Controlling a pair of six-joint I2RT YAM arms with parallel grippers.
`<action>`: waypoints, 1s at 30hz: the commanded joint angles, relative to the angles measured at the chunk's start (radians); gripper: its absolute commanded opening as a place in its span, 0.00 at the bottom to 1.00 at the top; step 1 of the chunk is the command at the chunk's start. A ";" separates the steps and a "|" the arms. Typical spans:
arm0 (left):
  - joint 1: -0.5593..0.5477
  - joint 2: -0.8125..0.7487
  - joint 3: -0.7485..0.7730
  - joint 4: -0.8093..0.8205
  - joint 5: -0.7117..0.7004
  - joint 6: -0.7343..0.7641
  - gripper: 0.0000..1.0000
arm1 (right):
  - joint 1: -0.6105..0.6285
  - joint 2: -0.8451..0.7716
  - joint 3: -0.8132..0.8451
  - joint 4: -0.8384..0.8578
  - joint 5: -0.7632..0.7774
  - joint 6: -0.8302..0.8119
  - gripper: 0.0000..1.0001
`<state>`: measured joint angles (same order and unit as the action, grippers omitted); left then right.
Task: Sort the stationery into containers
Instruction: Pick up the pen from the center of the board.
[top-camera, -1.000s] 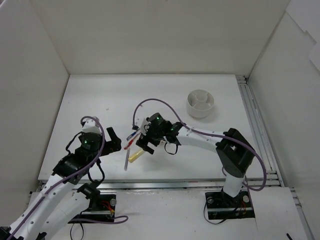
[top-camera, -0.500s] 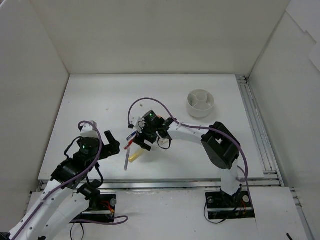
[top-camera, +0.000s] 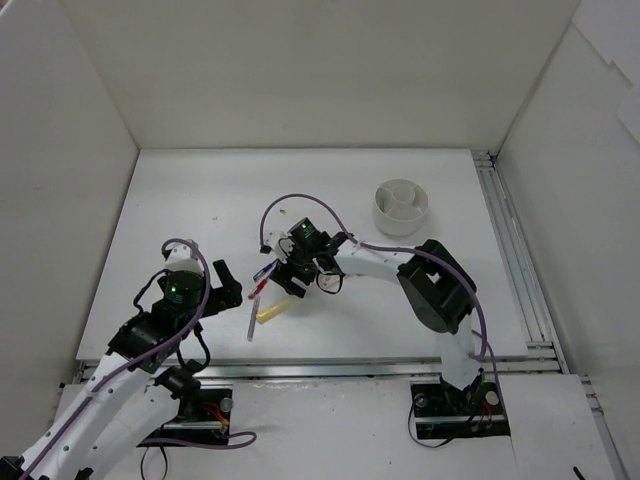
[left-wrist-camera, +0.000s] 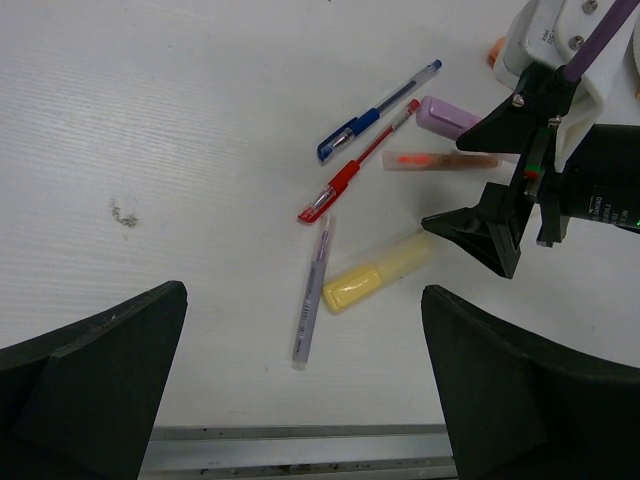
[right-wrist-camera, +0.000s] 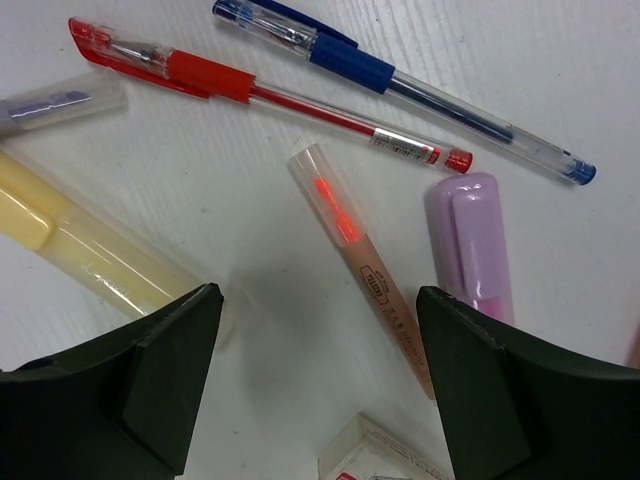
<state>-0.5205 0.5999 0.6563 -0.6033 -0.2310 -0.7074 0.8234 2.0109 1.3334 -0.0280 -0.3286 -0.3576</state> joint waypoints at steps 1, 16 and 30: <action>0.008 0.015 0.013 0.059 -0.019 0.022 1.00 | 0.026 -0.029 0.039 0.003 0.011 -0.011 0.75; 0.008 -0.019 -0.006 0.043 -0.028 0.013 1.00 | 0.054 0.060 0.122 0.002 0.152 -0.011 0.38; 0.008 0.023 0.002 0.053 -0.025 0.011 1.00 | 0.080 -0.185 -0.054 0.213 0.137 -0.046 0.00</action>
<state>-0.5205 0.6048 0.6388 -0.5938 -0.2440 -0.7063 0.8986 1.9877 1.3109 0.0189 -0.1761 -0.4133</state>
